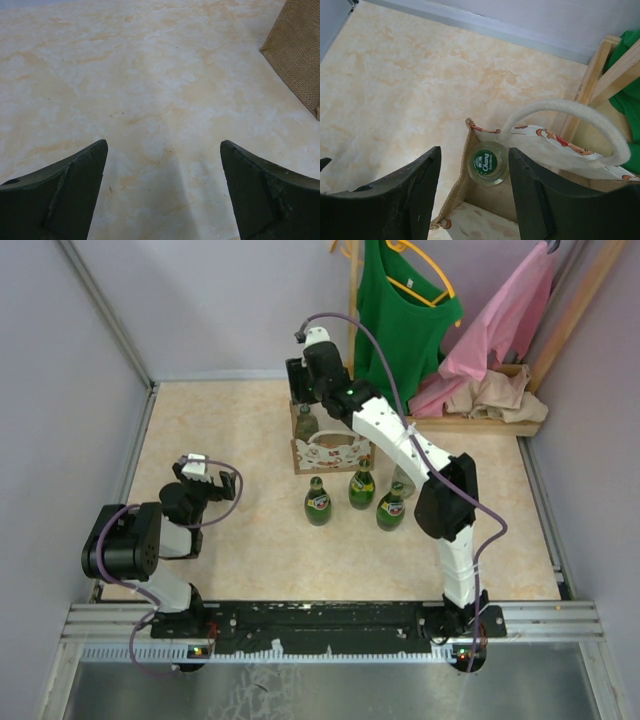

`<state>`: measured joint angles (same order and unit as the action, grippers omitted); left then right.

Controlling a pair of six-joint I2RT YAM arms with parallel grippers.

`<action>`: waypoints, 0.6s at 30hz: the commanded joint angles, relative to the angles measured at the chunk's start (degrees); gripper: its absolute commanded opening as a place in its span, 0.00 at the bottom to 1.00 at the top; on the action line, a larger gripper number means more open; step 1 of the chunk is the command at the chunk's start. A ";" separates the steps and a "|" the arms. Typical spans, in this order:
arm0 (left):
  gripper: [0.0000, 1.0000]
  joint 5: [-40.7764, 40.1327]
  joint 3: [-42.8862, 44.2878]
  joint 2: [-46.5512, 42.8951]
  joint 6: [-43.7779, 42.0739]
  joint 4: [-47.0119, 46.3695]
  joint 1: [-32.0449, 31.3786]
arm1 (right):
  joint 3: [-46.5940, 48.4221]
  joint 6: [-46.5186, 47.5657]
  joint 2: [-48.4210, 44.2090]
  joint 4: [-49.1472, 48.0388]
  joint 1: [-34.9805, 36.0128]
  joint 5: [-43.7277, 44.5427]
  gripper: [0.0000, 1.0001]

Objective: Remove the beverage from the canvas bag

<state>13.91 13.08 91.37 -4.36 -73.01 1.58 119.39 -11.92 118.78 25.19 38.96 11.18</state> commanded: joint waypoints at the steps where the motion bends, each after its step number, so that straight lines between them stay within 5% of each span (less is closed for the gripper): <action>1: 1.00 -0.12 0.78 0.03 -0.25 -0.46 -0.39 | 1.34 -0.30 0.46 -1.62 -0.01 -1.68 0.56; 18: 1.00 -0.20 0.80 0.03 -0.30 -0.46 -0.35 | -0.22 2.31 5.07 -0.87 -0.02 2.64 0.61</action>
<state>13.89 13.08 91.37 -4.36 -73.01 1.58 119.24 -11.05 123.83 25.96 38.96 12.32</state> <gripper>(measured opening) 0.998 0.613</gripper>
